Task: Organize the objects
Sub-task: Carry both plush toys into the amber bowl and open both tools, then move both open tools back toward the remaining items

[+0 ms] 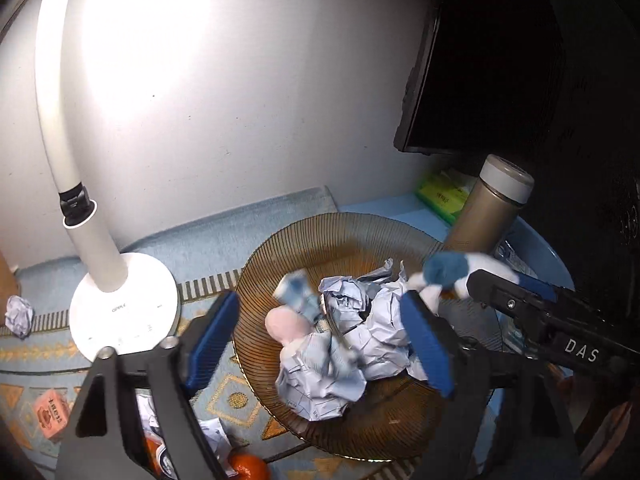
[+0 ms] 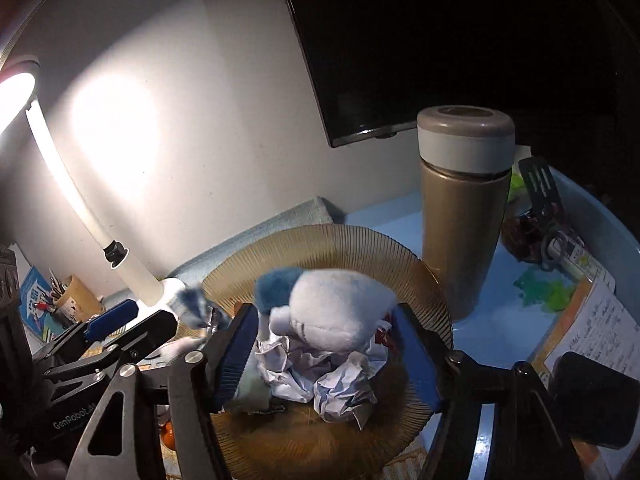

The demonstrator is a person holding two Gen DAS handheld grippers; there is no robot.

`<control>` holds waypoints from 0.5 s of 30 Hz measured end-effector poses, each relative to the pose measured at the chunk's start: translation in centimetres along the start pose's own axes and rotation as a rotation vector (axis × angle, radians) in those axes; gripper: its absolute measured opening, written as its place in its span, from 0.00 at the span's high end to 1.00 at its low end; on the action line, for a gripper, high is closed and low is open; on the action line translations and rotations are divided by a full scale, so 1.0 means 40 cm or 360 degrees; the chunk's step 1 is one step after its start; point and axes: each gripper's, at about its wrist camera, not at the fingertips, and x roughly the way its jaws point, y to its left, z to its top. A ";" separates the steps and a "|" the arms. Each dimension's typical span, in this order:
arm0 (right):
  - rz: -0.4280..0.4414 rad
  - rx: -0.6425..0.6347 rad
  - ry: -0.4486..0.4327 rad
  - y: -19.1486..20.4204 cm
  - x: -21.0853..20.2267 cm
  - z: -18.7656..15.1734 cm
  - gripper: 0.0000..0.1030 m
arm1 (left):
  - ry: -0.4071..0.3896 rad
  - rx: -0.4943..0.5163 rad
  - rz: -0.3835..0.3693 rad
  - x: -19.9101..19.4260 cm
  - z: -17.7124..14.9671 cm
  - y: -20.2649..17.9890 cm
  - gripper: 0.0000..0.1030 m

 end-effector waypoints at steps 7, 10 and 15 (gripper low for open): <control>0.0046 -0.0042 0.0006 0.027 -0.059 -0.048 0.32 | -0.0021 -0.0116 -0.0023 -0.095 -0.055 0.056 0.12; 0.0089 -0.0131 -0.0020 0.088 -0.104 -0.065 0.32 | -0.0096 -0.0161 0.0026 -0.195 -0.082 0.100 0.12; 0.0222 -0.0291 -0.0047 0.225 -0.168 -0.120 0.24 | -0.0165 -0.0196 0.0225 -0.366 -0.151 0.199 0.12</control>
